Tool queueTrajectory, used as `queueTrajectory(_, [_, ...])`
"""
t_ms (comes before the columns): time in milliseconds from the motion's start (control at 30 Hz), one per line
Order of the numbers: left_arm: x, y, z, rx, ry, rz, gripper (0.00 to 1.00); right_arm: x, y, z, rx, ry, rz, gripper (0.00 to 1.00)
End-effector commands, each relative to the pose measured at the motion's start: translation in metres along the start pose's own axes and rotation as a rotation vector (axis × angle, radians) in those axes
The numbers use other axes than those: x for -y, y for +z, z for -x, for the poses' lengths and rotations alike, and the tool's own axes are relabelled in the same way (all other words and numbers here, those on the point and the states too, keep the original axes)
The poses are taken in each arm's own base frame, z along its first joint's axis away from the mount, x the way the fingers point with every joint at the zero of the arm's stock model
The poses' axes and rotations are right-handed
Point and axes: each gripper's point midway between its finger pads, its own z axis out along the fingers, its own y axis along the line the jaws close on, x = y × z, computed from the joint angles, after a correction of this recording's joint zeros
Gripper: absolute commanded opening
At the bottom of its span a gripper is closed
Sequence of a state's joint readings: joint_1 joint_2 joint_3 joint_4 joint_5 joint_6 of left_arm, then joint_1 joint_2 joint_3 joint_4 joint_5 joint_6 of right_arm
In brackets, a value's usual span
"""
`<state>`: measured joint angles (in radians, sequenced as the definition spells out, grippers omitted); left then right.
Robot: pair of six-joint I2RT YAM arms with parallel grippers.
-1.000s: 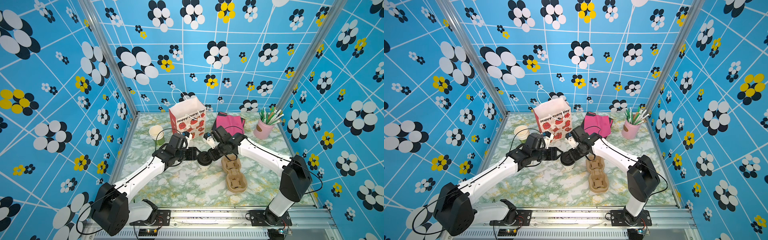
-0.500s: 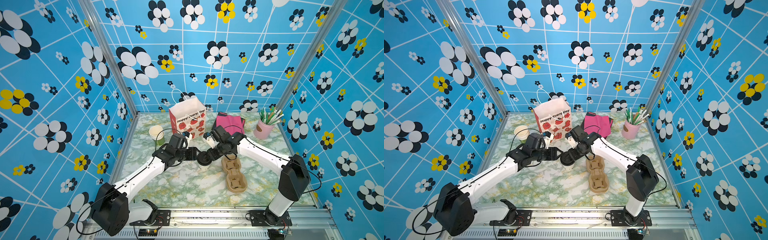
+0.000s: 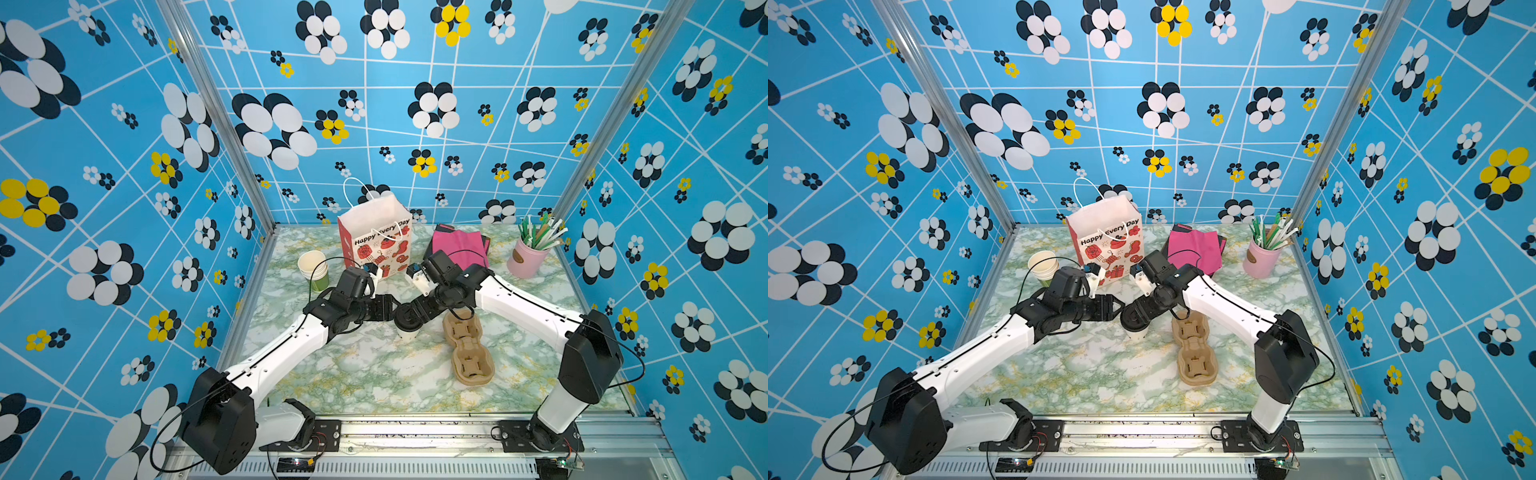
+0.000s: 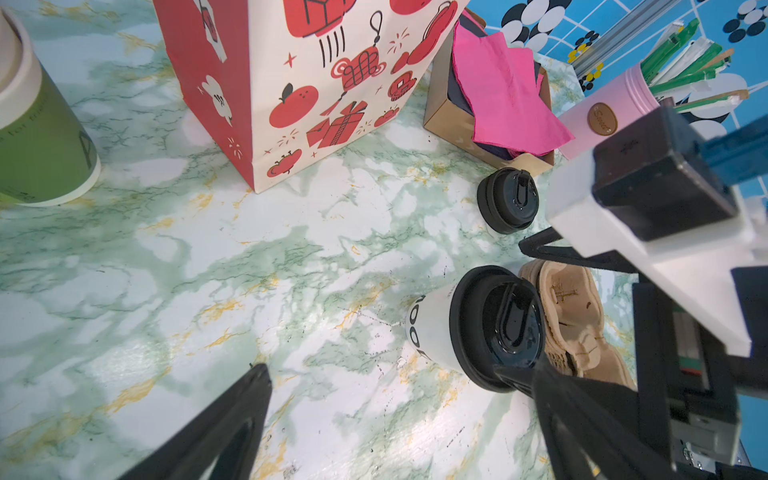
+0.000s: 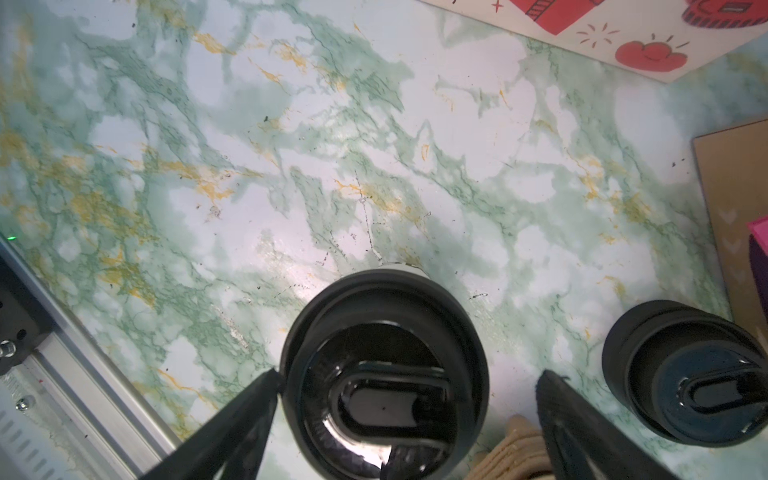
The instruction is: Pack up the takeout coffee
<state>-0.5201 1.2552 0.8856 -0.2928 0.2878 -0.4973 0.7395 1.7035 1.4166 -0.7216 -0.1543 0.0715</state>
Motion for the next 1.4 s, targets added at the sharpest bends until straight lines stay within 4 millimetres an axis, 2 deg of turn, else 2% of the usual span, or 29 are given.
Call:
queueTrajectory(0, [-0.009, -0.024, 0.015, 0.064, 0.033, 0.059, 0.74, -0.005, -0.022, 0.016, 0.073, -0.051, -0.008, 0.73])
queueTrajectory(267, [-0.035, -0.065, 0.027, 0.174, 0.013, 0.135, 1.0, -0.011, -0.014, 0.016, 0.013, -0.151, -0.063, 0.91])
queueTrajectory(400, [-0.04, -0.068, 0.024, 0.189, 0.001, 0.139, 0.99, -0.015, -0.005, 0.015, -0.031, -0.186, -0.085, 0.94])
queueTrajectory(533, [-0.042, -0.064, 0.019, 0.178, -0.015, 0.13, 0.99, -0.016, 0.005, 0.013, -0.065, -0.201, -0.097, 0.96])
queueTrajectory(600, [-0.042, -0.062, 0.017, 0.176, -0.021, 0.123, 0.99, -0.016, 0.003, 0.02, -0.06, -0.203, -0.11, 0.97])
queueTrajectory(767, [-0.042, -0.059, 0.015, 0.173, -0.031, 0.112, 0.99, -0.017, 0.014, 0.015, -0.105, -0.21, -0.111, 0.99])
queueTrajectory(1067, [-0.042, -0.056, 0.015, 0.17, -0.033, 0.103, 0.99, -0.017, 0.027, 0.007, -0.146, -0.21, -0.108, 0.96])
queueTrajectory(1367, [-0.043, -0.051, 0.013, 0.161, -0.038, 0.101, 0.99, -0.015, 0.034, -0.001, -0.184, -0.212, -0.117, 0.78])
